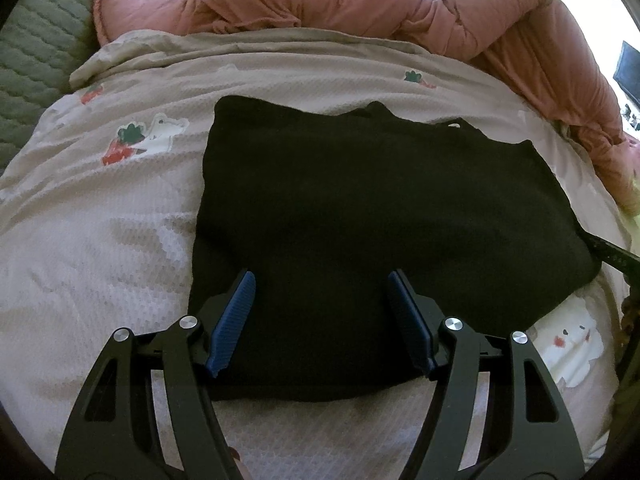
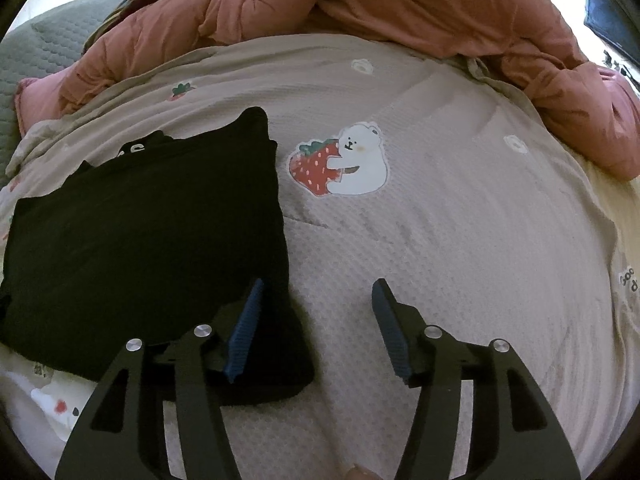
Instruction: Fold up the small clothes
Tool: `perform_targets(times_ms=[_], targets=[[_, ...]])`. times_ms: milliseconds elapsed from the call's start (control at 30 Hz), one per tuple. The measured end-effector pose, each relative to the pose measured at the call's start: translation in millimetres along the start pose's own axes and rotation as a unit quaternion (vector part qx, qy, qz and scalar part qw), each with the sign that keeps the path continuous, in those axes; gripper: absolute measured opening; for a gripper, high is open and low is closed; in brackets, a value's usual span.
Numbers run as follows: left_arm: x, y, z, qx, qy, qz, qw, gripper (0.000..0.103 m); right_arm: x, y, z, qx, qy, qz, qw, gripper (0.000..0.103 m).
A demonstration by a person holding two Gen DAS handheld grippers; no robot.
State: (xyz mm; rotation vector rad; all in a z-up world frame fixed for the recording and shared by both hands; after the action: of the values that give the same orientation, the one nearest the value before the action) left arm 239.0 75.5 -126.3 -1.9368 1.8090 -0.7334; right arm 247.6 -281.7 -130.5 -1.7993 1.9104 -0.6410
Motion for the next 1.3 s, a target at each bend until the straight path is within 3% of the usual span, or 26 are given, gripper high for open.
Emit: perform_targets(times_ms=[200, 233, 300, 433, 500, 567, 600, 633, 1000, 1300], targets=[[-2.7, 0.1, -3.9, 0.009, 0.011, -0.012, 0.9998, 0.062, -5.8, -3.2, -16.7, 0.022, -0.018, -0.003, 1.0, 0.06], [-2.7, -1.4, -7.8, 0.013, 0.013, -0.015, 0.9997, 0.062, -10.0, -3.5, -23.3, 0.029, -0.023, -0.008, 0.999, 0.067], [-3.3, -4.5, -14.2, 0.018, 0.016, -0.02, 0.9995, 0.07, -18.3, -3.7, -34.9, 0.044, -0.032, -0.02, 0.998, 0.071], [-10.7, -11.9, -29.9, 0.037, 0.02, -0.034, 0.9985, 0.074, -42.6, -6.8, -59.2, 0.067, -0.056, -0.047, 0.995, 0.073], [-15.4, -16.4, -36.5, 0.047, 0.018, -0.043, 0.9978, 0.09, -55.9, -9.3, -70.1, 0.078, -0.069, -0.058, 0.993, 0.073], [-19.5, -21.3, -43.3, 0.059, 0.017, -0.049, 0.9969, 0.091, -68.9, -11.4, -77.7, 0.084, -0.079, -0.069, 0.991, 0.073], [-21.3, -23.3, -45.7, 0.064, 0.017, -0.052, 0.9965, 0.091, -75.0, -12.3, -79.9, 0.086, -0.084, -0.075, 0.99, 0.077], [-23.7, -25.6, -48.6, 0.069, 0.016, -0.056, 0.996, 0.093, -84.4, -12.6, -84.5, 0.09, -0.09, -0.084, 0.988, 0.088], [-59.9, -35.0, -55.2, 0.085, -0.04, -0.073, 0.9929, 0.093, -166.3, -2.9, -105.0, 0.112, -0.12, -0.178, 0.97, 0.093], [-71.0, -36.2, -53.2, 0.084, -0.055, -0.079, 0.9918, 0.093, -224.7, 13.0, -103.2, 0.104, -0.144, -0.236, 0.955, 0.093]])
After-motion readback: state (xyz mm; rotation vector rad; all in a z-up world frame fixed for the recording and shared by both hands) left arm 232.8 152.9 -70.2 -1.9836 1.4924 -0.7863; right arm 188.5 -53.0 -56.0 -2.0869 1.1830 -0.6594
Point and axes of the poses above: each gripper's, at about its wrist camera, not at the fingertips, and z roughly the way its jaws point, x to its right, y to its underside, the point moved 9 cm from there along z, roughly the way its jaws point
